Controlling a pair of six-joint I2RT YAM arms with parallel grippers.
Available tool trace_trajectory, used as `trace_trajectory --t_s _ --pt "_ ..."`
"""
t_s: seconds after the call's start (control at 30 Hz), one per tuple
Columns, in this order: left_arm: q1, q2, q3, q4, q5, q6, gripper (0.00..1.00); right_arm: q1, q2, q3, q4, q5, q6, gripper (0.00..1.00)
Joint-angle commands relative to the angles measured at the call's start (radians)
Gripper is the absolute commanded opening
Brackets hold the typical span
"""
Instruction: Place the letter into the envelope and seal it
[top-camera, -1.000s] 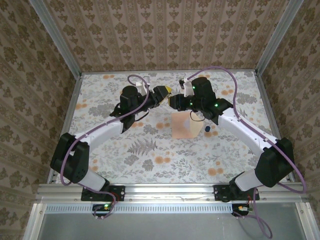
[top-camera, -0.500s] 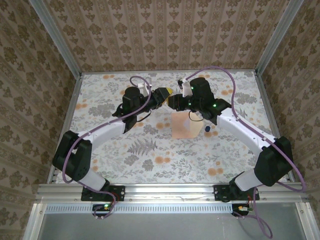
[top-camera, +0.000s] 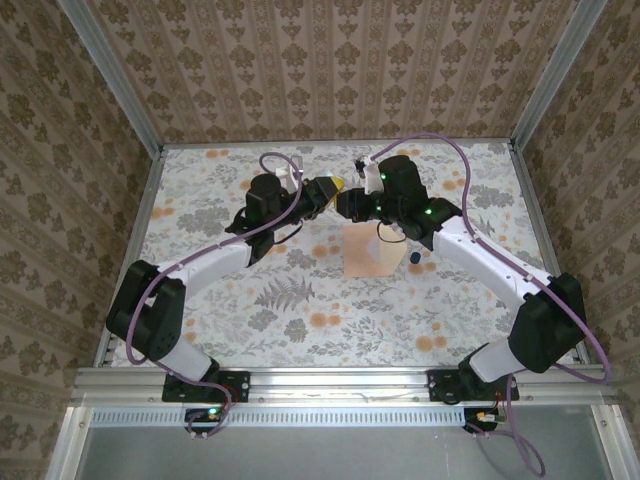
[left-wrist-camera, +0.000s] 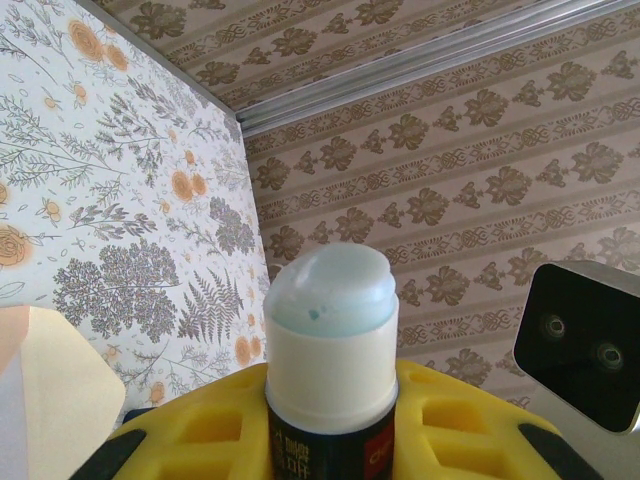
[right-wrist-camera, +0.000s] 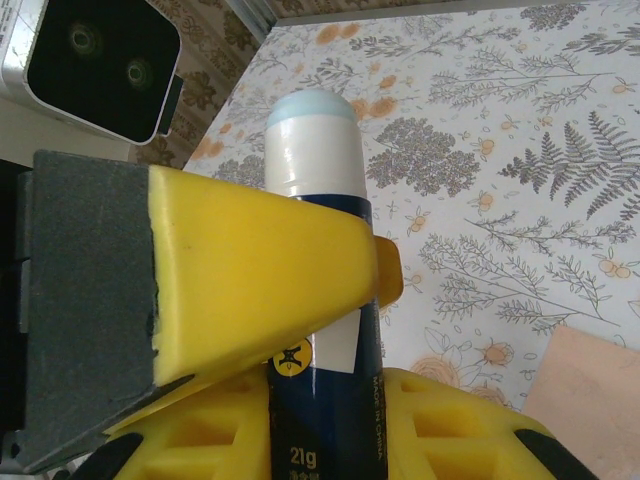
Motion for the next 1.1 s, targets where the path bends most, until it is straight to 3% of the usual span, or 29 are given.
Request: trace_trajectory --t_s 0.0,0.37,0.7,0.87,1.07 --pt "-0.002 -0.002 -0.007 0.057 0.034 0.001 0.08 0.009 -0.022 0.008 0.024 0.033 -0.013 0.20" --pt "0.036 -0.021 0.000 0.039 0.046 0.014 0.04 -0.002 -0.049 -0.007 0.019 0.021 -0.022 0.50" --pt "0.080 -0.038 0.009 -0.025 0.073 0.066 0.03 -0.100 -0.116 -0.040 0.001 -0.122 -0.013 0.56" --pt "0.124 -0.044 0.039 -0.195 0.131 0.214 0.03 -0.199 -0.152 -0.045 -0.093 -0.169 -0.023 0.59" --pt "0.142 -0.023 0.135 -0.562 0.165 0.519 0.03 -0.313 -0.106 -0.023 -0.269 -0.141 -0.003 0.62"
